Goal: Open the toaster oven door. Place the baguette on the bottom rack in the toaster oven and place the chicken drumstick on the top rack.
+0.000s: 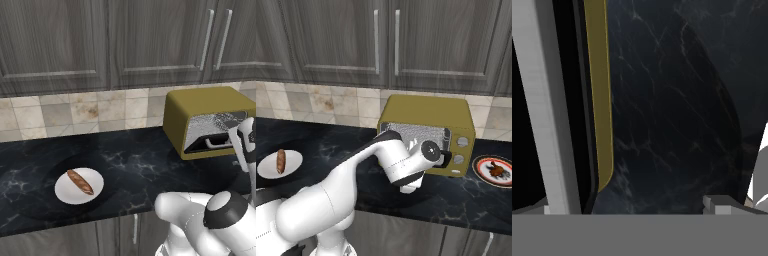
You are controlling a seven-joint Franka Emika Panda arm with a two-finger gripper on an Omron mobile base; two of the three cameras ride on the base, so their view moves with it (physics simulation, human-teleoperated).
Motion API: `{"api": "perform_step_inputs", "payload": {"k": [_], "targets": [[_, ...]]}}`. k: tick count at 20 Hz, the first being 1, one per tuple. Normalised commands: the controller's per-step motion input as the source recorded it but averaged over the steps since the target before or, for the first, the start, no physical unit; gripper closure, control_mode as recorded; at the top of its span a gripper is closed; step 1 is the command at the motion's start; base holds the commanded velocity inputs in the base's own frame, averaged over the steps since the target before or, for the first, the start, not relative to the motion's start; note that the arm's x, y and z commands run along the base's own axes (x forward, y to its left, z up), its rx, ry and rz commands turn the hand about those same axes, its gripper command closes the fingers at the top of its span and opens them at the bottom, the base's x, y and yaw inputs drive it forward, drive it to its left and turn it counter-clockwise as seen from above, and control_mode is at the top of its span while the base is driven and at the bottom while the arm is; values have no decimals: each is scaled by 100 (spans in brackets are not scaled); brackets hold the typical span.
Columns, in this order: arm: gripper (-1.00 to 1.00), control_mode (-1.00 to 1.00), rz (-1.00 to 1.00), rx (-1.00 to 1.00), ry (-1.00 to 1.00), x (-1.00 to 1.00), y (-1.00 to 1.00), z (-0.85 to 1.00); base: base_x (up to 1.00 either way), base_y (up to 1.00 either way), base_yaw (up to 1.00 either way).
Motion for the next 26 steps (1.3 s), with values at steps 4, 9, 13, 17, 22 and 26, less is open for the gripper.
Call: {"api": "perform_step_inputs", "payload": {"k": [4,9,13,17,22,26], "targets": [[-100,-100,-3,4,8,-61,-22,0,0,0,0],[-100,-100,0,5,7,-59,-25,12,0,0,0],[-100,-100,2,11,5,-49,-26,38,0,0,0],[-100,-100,23,8,4,-46,-31,38,0,0,0],[-100,-100,46,6,0,-49,-28,26,0,0,0],[-100,-100,53,6,0,-56,-25,23,0,0,0]]}}
